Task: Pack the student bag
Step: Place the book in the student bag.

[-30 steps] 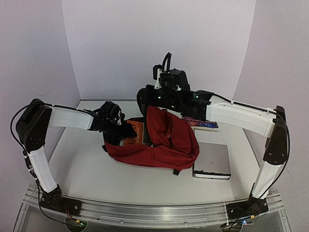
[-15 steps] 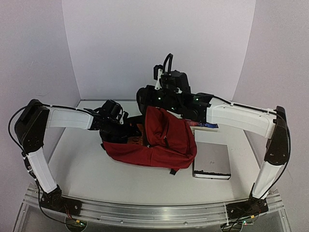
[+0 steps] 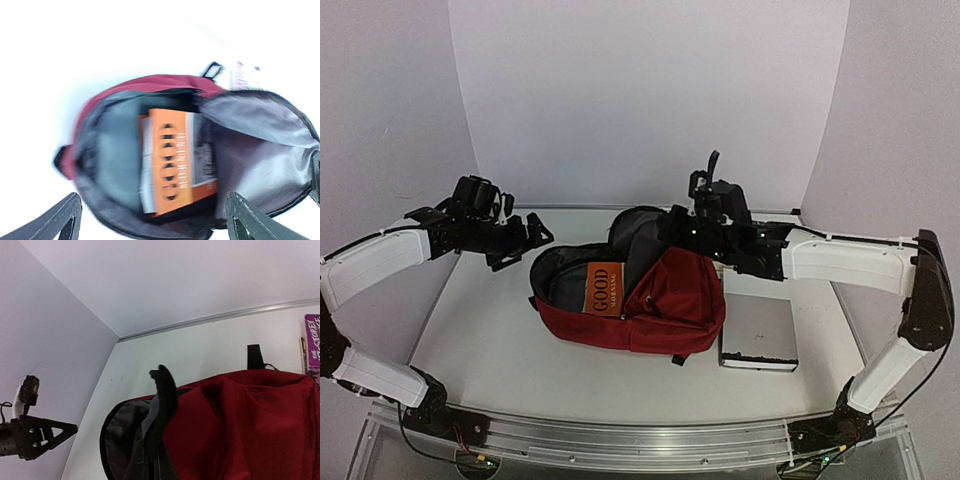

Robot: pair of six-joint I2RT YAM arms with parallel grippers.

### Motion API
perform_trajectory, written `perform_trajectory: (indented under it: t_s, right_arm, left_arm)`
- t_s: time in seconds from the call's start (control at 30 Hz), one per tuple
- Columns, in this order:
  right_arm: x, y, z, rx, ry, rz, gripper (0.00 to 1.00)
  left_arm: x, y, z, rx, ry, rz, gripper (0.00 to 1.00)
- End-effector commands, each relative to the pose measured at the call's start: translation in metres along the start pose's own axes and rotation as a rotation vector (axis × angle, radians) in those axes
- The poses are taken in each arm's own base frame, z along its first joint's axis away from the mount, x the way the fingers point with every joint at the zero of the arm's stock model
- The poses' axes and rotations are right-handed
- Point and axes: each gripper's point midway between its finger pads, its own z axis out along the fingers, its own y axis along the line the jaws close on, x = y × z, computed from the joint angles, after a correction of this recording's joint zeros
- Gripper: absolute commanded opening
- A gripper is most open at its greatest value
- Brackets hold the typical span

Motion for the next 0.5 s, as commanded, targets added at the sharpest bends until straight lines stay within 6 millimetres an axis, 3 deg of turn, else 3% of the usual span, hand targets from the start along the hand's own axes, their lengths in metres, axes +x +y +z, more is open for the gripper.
perform_trajectory:
  t_s: [0.0,0.13,0.27,0.3,0.33,0.4,0.47]
  right_arm:
    - [0.02,-0.065,-0.009,0.16,0.023,0.095,0.0]
    - [0.054,-0.114,-0.011,0.288,0.078,0.086,0.0]
    - [0.075,-0.133,-0.008,0.353,0.136,0.045,0.04]
    - [0.074,-0.131,-0.008,0.347,0.143,0.034,0.13]
    - [0.072,-0.126,-0.007,0.332,0.148,0.023,0.33]
    - [0.064,-0.118,-0.01,0.311,0.149,-0.011,0.62]
    - [0.052,-0.112,-0.018,0.3,0.136,-0.034,0.79]
  left_arm:
    - [0.017,0.035,-0.007,-0.088,0.033,-0.046,1.0]
    - [0.023,0.045,-0.001,-0.088,0.055,-0.071,1.0]
    - [0.029,0.057,0.015,-0.119,0.1,-0.085,1.0]
    - [0.029,0.061,0.018,-0.135,0.107,-0.086,1.0]
    - [0.03,0.064,0.021,-0.15,0.113,-0.085,1.0]
    - [0.031,0.07,0.027,-0.183,0.133,-0.089,1.0]
    - [0.03,0.072,0.031,-0.196,0.137,-0.087,1.0]
